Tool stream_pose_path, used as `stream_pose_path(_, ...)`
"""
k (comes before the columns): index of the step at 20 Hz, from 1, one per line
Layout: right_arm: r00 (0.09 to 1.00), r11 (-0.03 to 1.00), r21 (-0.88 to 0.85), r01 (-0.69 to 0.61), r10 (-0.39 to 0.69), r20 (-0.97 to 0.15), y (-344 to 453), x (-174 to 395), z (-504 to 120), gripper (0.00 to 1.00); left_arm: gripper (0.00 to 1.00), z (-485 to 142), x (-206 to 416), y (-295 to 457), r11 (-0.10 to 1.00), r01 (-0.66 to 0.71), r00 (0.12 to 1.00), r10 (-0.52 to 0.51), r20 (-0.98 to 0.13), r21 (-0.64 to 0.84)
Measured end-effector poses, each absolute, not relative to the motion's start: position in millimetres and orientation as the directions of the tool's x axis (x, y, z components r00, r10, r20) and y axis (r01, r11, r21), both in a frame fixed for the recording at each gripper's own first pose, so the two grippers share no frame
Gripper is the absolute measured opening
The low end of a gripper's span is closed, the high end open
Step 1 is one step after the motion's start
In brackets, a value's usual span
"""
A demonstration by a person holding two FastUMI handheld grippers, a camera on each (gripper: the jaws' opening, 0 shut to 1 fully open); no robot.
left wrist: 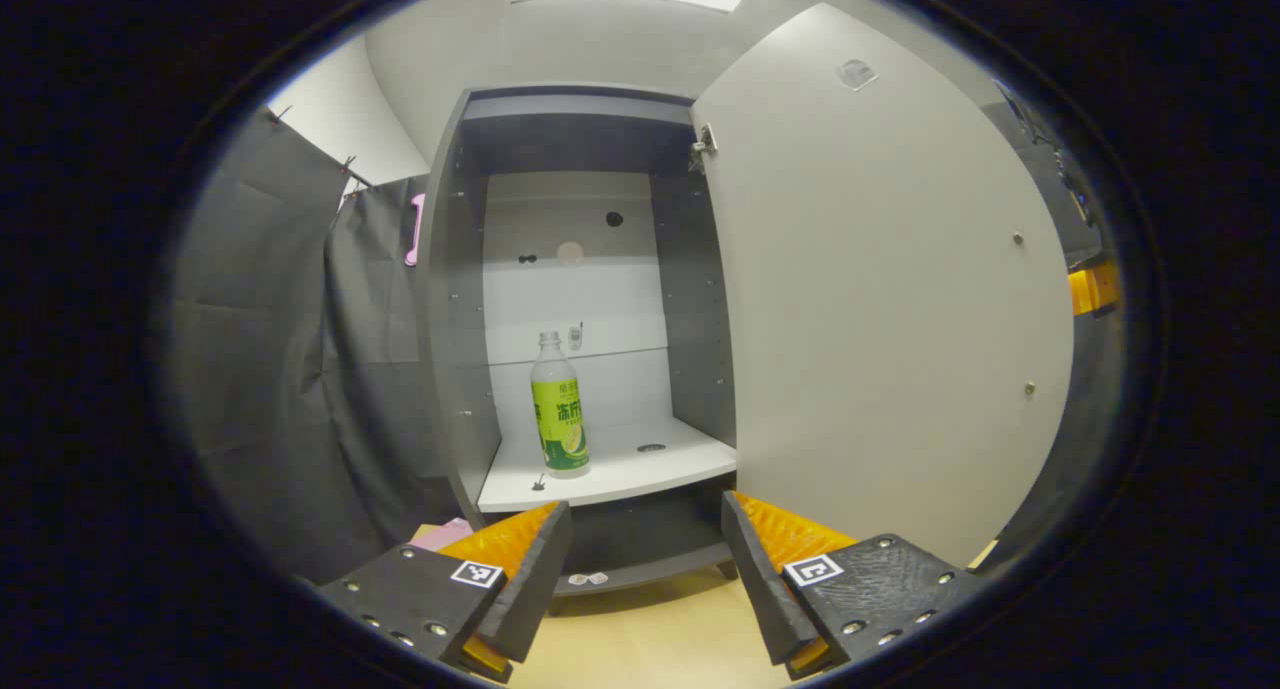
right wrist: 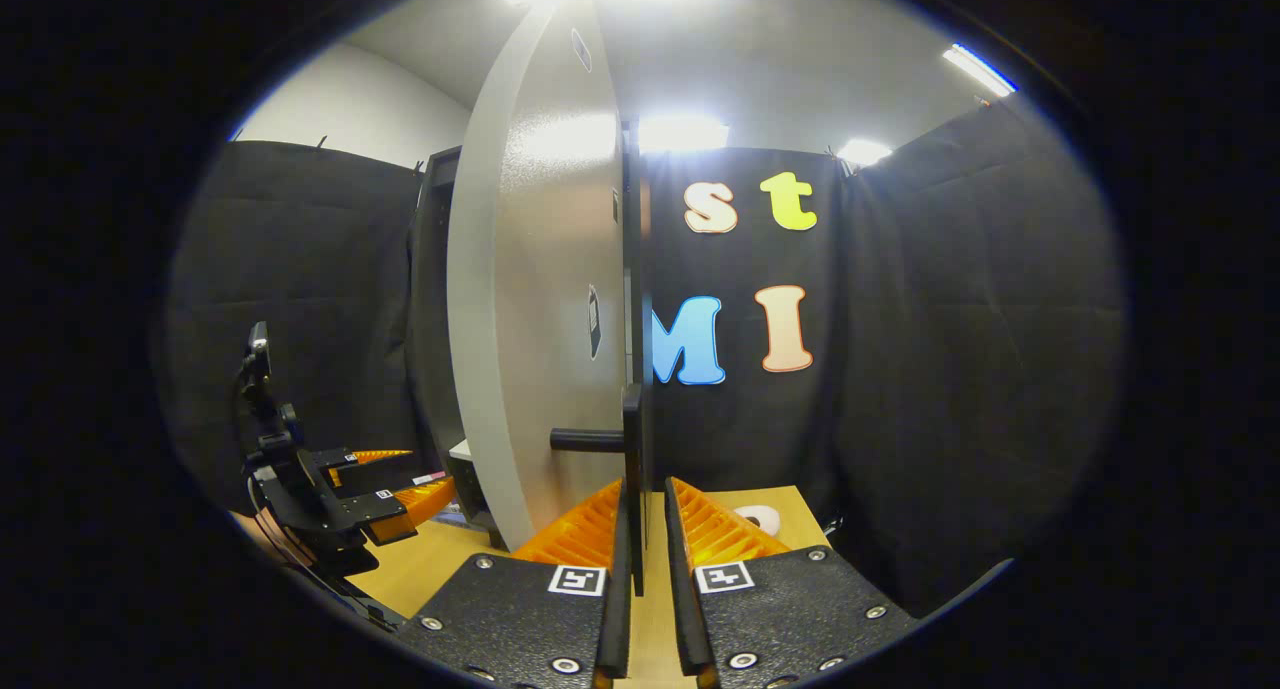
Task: Open the cabinet door with the right hand, grasp the bottle in the cabinet with the left hand and place it on the coaster, then close the cabinet door with the right hand.
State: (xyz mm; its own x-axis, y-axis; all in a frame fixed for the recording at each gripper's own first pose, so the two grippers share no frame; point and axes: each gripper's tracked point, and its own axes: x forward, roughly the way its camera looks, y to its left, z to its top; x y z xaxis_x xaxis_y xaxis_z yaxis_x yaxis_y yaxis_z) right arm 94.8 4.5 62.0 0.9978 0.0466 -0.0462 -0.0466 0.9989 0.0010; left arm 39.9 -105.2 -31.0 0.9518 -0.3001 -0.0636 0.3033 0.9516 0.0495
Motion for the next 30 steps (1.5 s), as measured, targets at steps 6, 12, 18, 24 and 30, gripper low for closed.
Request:
stream_pose_path(6,0.998,0.997,-0.035,-0.065,0.065,0.001,-6,43,61,0.51,0.89,-26,76,-94,0.973,0.213,0.977,-0.21,-0.041,0.089)
stream_pose_path(12,0.998,0.995,-0.072,-0.065,0.065,0.004,-2,-11,41,0.85,0.89,-23,132,-80,0.986,0.105,0.994,-0.105,-0.007,0.131)
stream_pose_path(18,1.0,1.0,-0.013,0.0,0.0,-0.02,-27,-68,27,0.93,0.86,-34,191,-71,0.996,0.056,0.998,-0.054,-0.03,0.069)
stream_pose_path(24,0.994,0.995,0.056,0.088,-0.084,-0.064,-59,-41,8,0.93,0.83,-32,261,-72,0.994,0.007,0.999,-0.011,0.032,0.108)
stream_pose_path(30,0.992,0.993,0.05,0.11,-0.107,-0.064,-66,-43,9,0.93,0.86,-29,307,-73,0.992,-0.042,0.997,0.035,0.065,0.121)
